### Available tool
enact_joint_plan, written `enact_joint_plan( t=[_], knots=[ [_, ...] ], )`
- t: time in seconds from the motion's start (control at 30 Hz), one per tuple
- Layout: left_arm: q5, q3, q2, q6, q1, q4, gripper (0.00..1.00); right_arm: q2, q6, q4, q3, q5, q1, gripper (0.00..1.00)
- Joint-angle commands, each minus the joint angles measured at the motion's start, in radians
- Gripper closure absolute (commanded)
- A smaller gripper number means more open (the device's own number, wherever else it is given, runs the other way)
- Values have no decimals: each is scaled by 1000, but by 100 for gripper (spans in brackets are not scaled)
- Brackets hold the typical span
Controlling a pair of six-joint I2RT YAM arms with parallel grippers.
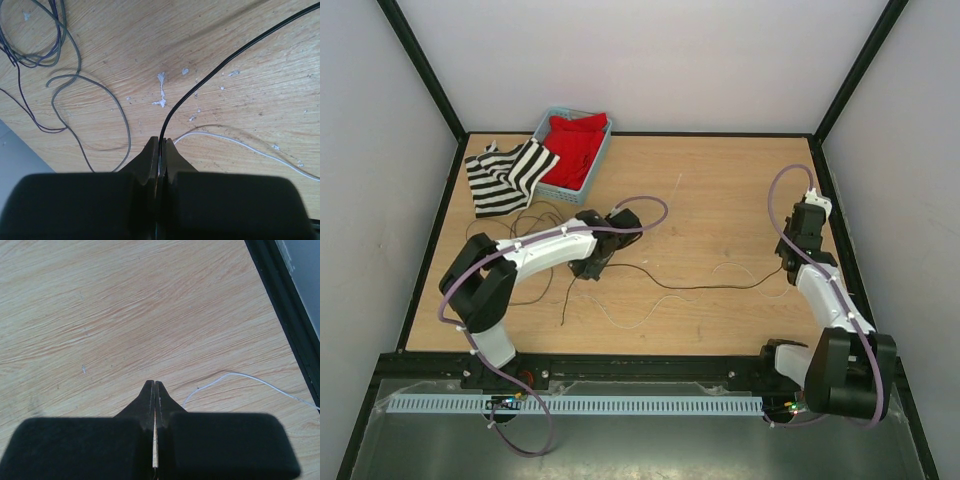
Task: Zip-tie the wires
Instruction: Straighten the cable at the center of the board.
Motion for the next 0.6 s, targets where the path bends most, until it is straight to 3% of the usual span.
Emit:
enact_joint_plan(
  t=[0.0, 0.57],
  knots=[
    [2, -24, 20, -8, -6, 15, 100, 52, 19, 46, 2, 29, -3, 100],
    [26, -64, 96, -15, -5, 64, 100, 212, 42, 103, -4, -7, -3, 100]
  ],
)
